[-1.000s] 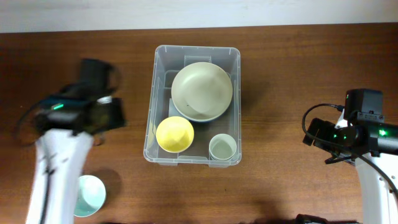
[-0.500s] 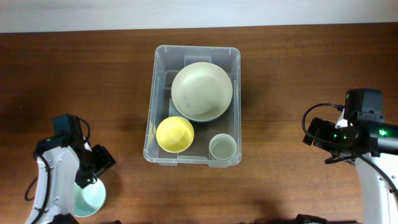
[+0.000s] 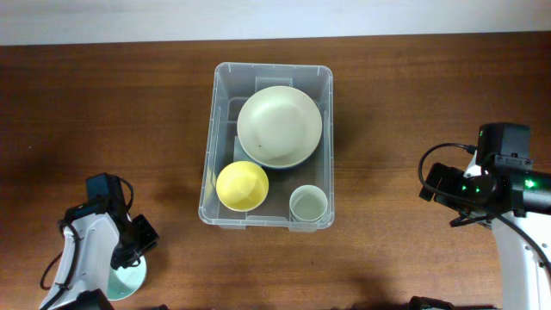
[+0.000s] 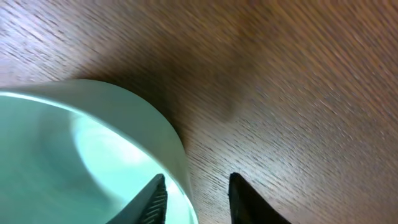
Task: Pack container
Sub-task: 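Move the left gripper to the light-teal bowl and grasp it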
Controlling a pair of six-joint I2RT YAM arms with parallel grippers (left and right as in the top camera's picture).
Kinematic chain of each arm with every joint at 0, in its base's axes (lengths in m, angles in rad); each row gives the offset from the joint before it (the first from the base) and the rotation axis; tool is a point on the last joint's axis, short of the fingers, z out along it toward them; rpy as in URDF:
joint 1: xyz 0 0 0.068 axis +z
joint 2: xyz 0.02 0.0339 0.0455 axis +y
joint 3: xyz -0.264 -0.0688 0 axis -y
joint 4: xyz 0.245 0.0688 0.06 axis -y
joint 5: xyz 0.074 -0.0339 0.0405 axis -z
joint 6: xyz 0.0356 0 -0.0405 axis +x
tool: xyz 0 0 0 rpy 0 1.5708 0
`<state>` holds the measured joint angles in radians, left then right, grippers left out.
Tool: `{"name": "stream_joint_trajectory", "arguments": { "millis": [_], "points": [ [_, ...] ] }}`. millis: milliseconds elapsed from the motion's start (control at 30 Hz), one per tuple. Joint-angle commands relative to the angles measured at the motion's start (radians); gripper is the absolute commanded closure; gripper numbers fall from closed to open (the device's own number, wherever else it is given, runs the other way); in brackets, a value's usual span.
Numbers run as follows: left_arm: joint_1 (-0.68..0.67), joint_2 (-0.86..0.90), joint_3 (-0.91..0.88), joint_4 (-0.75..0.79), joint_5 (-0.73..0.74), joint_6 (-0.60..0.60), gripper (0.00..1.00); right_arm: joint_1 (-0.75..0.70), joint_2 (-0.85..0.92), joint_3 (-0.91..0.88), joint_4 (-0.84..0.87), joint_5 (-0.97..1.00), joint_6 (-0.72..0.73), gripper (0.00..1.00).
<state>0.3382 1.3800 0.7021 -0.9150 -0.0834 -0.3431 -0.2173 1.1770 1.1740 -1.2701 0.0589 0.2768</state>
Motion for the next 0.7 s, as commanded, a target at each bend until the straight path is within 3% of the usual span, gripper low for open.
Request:
{"name": "stream_joint_trajectory", "arguments": {
  "millis": [0,133,367,533,667],
  "points": [
    [0.005,-0.004,-0.031,0.025,-0.037,-0.005,0.67,-0.006,-0.01,-0.003,0.002,-0.003,-0.007,0.01],
    [0.005,-0.004,-0.064,0.048,-0.038,-0.005,0.72,-0.006,-0.01,-0.003,0.002,-0.003,-0.007,0.01],
    [0.005,-0.004,-0.057,0.052,-0.031,-0.005,1.0,-0.006,-0.01,-0.003,0.002,-0.003,-0.007,0.01],
    [0.001,-0.004,0.038,0.042,0.056,-0.005,0.99,-0.006,-0.01,-0.003,0.002,-0.003,-0.007,0.01],
    [-0.068,-0.006,0.225,-0.026,0.103,-0.005,1.0,-0.006,-0.01,-0.003,0.002,-0.003,-0.007,0.01]
  ]
}}
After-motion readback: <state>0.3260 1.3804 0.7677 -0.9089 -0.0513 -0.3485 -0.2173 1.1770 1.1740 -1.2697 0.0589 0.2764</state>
